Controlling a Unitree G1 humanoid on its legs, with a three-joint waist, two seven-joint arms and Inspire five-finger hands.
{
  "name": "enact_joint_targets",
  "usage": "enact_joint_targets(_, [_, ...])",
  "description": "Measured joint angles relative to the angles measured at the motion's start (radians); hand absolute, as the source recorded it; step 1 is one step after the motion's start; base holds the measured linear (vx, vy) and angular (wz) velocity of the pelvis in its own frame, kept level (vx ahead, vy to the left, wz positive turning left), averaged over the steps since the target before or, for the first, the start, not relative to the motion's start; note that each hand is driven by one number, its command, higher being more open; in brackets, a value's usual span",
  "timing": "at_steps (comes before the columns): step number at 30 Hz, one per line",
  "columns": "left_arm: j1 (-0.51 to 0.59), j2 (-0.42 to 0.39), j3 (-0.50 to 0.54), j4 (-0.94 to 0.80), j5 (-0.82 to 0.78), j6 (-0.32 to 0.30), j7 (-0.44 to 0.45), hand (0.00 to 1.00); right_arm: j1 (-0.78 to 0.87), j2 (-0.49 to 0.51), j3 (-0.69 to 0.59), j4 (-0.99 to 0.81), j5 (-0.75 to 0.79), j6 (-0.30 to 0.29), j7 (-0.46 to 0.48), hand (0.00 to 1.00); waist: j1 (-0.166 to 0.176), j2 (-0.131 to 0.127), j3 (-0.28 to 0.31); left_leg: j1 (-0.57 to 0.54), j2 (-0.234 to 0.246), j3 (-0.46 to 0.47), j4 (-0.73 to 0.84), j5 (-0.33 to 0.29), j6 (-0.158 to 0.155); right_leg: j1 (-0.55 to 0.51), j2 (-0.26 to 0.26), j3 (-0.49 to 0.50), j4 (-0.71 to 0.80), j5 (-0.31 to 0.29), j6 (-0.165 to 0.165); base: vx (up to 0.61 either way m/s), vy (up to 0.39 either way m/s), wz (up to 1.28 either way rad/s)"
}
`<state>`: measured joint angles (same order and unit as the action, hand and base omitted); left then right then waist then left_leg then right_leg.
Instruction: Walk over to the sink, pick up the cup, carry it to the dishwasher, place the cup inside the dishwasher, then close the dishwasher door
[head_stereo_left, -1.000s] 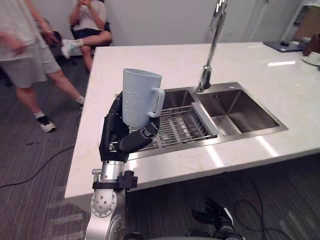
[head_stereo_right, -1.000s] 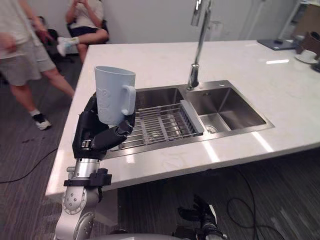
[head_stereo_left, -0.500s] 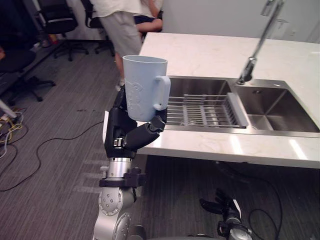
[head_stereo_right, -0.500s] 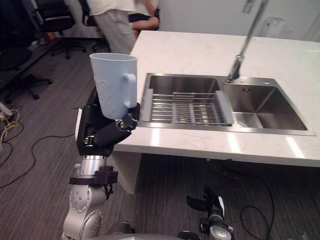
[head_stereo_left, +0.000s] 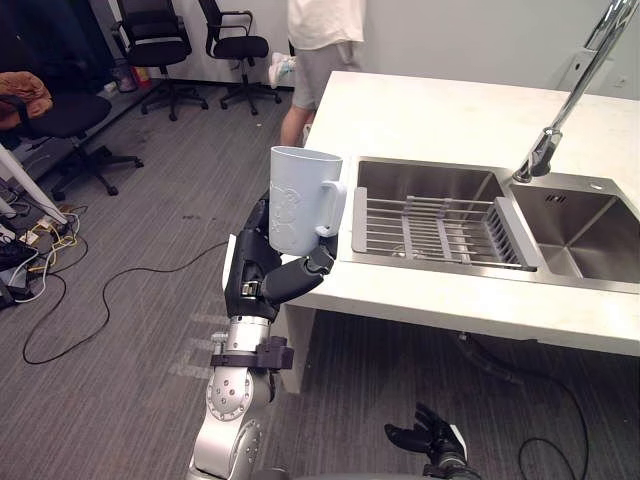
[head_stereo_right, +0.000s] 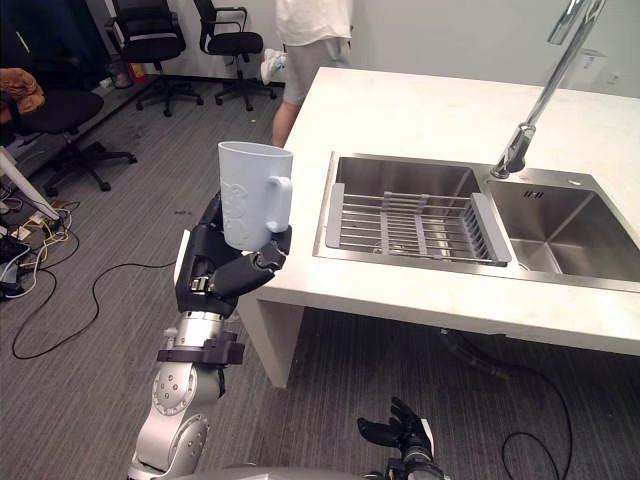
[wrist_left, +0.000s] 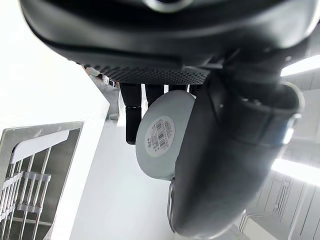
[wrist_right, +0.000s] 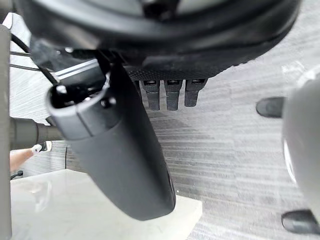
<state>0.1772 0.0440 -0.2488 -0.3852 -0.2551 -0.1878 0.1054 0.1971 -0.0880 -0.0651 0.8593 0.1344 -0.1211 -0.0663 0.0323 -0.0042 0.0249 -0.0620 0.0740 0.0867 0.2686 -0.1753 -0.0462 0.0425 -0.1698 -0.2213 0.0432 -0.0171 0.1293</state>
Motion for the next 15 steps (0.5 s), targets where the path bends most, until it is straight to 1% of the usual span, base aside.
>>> enact_joint_targets(3, [0.001, 0.001, 0.007, 0.000, 0.000, 0.000, 0.000, 0.30, -0.005, -0.019, 0.016, 0.000, -0.001, 0.000, -0.002, 0.90, 0.006, 0.004, -0.002, -0.026, -0.001, -0.034, 0.003, 0.005, -0.005, 0.005, 0.004, -0.031, -0.003, -0.002, -0.006, -0.06, -0.039, 0.35])
enact_joint_targets(5, [0.005, 0.000, 0.008, -0.001, 0.000, 0.000, -0.001, 0.30, -0.008, -0.021, 0.037, 0.000, -0.002, 0.000, -0.010, 0.90, 0.010, 0.003, -0.002, -0.072, -0.011, -0.094, 0.023, 0.016, -0.009, 0.008, 0.003, -0.095, -0.003, -0.005, -0.011, -0.07, -0.045, 0.75])
enact_joint_targets(6, [0.005, 0.000, 0.009, 0.000, 0.000, 0.000, 0.000, 0.30, -0.011, -0.019, 0.040, 0.000, -0.002, -0.001, -0.013, 0.90, 0.010, 0.003, -0.002, -0.088, -0.016, -0.109, 0.027, 0.024, -0.011, 0.009, 0.001, -0.118, -0.002, -0.005, -0.011, -0.09, -0.032, 1.11])
enact_joint_targets(7, [0.004, -0.003, 0.010, -0.001, 0.000, 0.002, 0.001, 0.30, -0.016, -0.014, 0.044, 0.000, -0.002, -0.001, -0.018, 0.90, 0.008, 0.002, -0.001, -0.118, -0.019, -0.095, 0.012, 0.052, -0.003, 0.010, -0.010, -0.173, 0.000, -0.006, -0.012, -0.09, 0.007, 1.00])
enact_joint_targets(8, [0.004, -0.005, 0.012, -0.002, 0.000, 0.002, 0.001, 0.30, -0.023, -0.011, 0.043, 0.001, -0.002, -0.001, -0.020, 0.90, 0.009, -0.002, 0.003, -0.120, -0.005, -0.060, -0.005, 0.043, 0.023, 0.008, -0.023, -0.195, 0.002, -0.005, -0.011, -0.08, 0.031, 1.15])
enact_joint_targets(9, [0.009, -0.008, 0.029, -0.002, 0.000, 0.003, 0.004, 0.30, -0.035, -0.006, 0.043, -0.003, -0.003, -0.001, -0.025, 0.90, 0.014, -0.003, 0.005, -0.127, 0.045, 0.088, -0.007, 0.044, 0.027, 0.011, -0.033, -0.235, 0.003, -0.004, -0.009, -0.05, 0.044, 1.08])
enact_joint_targets(10, [0.009, -0.013, 0.038, -0.002, 0.000, 0.006, 0.006, 0.30, -0.041, -0.005, 0.048, -0.009, -0.005, -0.003, -0.030, 0.90, 0.011, -0.006, 0.008, -0.131, 0.088, 0.202, 0.010, 0.044, 0.028, 0.021, -0.044, -0.282, 0.003, -0.004, -0.008, -0.03, 0.046, 1.11])
enact_joint_targets(11, [0.008, -0.015, 0.039, -0.002, 0.000, 0.005, 0.006, 0.30, -0.046, -0.008, 0.049, -0.011, -0.010, -0.003, -0.032, 0.90, 0.009, 0.001, 0.011, -0.132, 0.105, 0.242, 0.023, 0.047, 0.031, 0.033, -0.049, -0.306, 0.003, -0.004, -0.008, -0.02, 0.079, 1.20])
enact_joint_targets(12, [0.013, -0.027, 0.039, -0.002, 0.000, 0.006, 0.005, 0.30, -0.053, -0.021, 0.049, -0.012, -0.013, -0.003, -0.038, 0.90, 0.008, 0.019, 0.013, -0.133, 0.112, 0.256, 0.025, 0.088, 0.018, 0.056, -0.051, -0.340, 0.009, -0.005, -0.006, 0.00, 0.152, 0.95])
enact_joint_targets(13, [0.026, -0.032, 0.040, -0.005, 0.000, 0.004, 0.005, 0.30, -0.063, -0.025, 0.049, -0.014, -0.022, 0.000, -0.043, 0.90, 0.013, 0.018, 0.013, -0.125, 0.080, 0.236, 0.015, 0.089, 0.017, 0.074, -0.072, -0.352, 0.012, -0.007, -0.008, -0.01, 0.130, 0.84])
enact_joint_targets(14, [0.032, -0.028, 0.044, -0.008, 0.000, 0.002, 0.005, 0.30, -0.070, -0.021, 0.050, -0.018, -0.024, -0.001, -0.044, 0.90, 0.011, 0.015, 0.013, -0.125, 0.062, 0.227, 0.012, 0.085, 0.020, 0.083, -0.085, -0.359, 0.012, -0.013, -0.011, 0.01, 0.209, 0.75])
enact_joint_targets(15, [0.037, -0.025, 0.056, -0.009, -0.001, 0.002, 0.005, 0.30, -0.084, -0.009, 0.052, -0.036, -0.041, -0.003, -0.043, 0.90, 0.014, 0.001, 0.017, -0.136, 0.024, 0.208, 0.016, 0.077, 0.040, 0.080, -0.120, -0.371, 0.041, -0.053, -0.014, 0.01, 0.168, 0.60])
